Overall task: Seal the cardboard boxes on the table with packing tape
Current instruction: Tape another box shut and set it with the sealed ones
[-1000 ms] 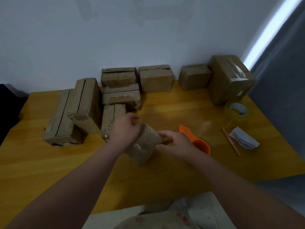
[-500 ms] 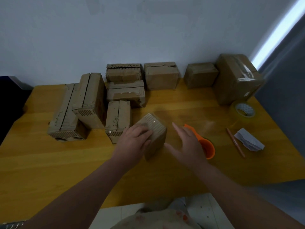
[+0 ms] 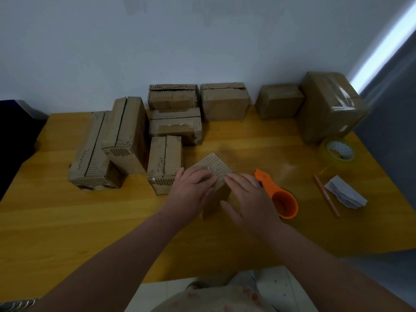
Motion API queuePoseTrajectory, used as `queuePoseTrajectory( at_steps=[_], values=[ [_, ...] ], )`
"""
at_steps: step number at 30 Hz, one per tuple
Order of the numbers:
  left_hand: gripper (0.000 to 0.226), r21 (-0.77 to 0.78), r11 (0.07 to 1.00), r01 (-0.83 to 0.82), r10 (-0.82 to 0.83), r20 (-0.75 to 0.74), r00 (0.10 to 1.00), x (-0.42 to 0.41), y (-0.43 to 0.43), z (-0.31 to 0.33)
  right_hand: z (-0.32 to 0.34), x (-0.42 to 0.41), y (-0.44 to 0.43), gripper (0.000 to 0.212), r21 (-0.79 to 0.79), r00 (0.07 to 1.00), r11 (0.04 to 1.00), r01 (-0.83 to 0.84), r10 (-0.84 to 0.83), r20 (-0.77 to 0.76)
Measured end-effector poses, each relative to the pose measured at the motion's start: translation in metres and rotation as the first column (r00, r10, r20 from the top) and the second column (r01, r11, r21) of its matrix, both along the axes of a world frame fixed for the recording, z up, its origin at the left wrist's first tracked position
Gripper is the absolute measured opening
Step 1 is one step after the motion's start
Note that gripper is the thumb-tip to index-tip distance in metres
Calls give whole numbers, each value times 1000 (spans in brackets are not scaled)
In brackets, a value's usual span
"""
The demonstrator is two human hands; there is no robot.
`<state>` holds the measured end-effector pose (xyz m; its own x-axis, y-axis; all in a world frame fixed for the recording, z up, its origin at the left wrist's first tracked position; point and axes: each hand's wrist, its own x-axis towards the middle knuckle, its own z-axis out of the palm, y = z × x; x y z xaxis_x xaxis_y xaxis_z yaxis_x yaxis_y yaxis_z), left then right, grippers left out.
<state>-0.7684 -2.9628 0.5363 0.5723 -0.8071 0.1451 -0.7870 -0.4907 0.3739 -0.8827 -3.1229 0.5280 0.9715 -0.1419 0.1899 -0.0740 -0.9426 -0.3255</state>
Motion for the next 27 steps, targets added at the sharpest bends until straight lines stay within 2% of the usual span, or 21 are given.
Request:
queuePoseTrajectory(
  at_steps=[4, 6, 8, 9, 11, 13, 15, 17, 19, 21, 25, 27],
  values=[
    [41, -2, 1000, 1, -1, 6, 1000, 2, -1, -1, 4, 9, 0, 65, 67, 1000, 998, -5, 6, -22],
    [36, -17, 1000, 6, -6, 6, 1000, 1, 0, -2, 7, 11, -2, 55, 140, 997, 990, 31, -41, 72],
    [35, -36, 999, 1, 0, 7, 1000, -1, 1, -3, 10, 17, -5, 38, 240, 958, 958, 156, -207, 201],
    [35, -47, 999, -4, 5, 9, 1000, -2, 1, -3, 12, 21, -6, 36, 340, 928, 909, 240, -318, 195],
    [34, -73, 997, -4, 5, 11, 1000, -3, 2, -3, 15, 30, -9, 44, 561, 888, 733, 386, -461, -9],
    [31, -95, 995, 3, -2, 10, 1000, -2, 1, -4, 11, 35, -12, 43, 701, 880, 556, 447, -415, -233],
    [30, -110, 994, 1, 0, 10, 1000, -2, 1, -3, 5, 36, -11, 35, 769, 876, 457, 447, -400, -272],
    [30, -117, 993, 2, -1, 11, 1000, -2, 1, -2, 4, 36, -9, 27, 808, 870, 402, 432, -422, -255],
    [29, -124, 992, 3, 0, 20, 1000, -4, 1, -1, 5, 37, -7, 16, 804, 860, 407, 433, -455, -232],
    [36, -121, 993, 8, -4, 33, 999, -8, 1, 1, 6, 37, -5, 13, 764, 857, 484, 427, -485, -173],
    [32, -105, 994, 22, -21, 9, 1000, -12, 4, 2, 8, 31, -1, 37, 625, 879, 691, 364, -477, 14],
    [37, -129, 991, 14, -17, -24, 1000, -16, 6, 6, 7, 27, 3, 49, 550, 883, 762, 342, -461, 89]
  ],
)
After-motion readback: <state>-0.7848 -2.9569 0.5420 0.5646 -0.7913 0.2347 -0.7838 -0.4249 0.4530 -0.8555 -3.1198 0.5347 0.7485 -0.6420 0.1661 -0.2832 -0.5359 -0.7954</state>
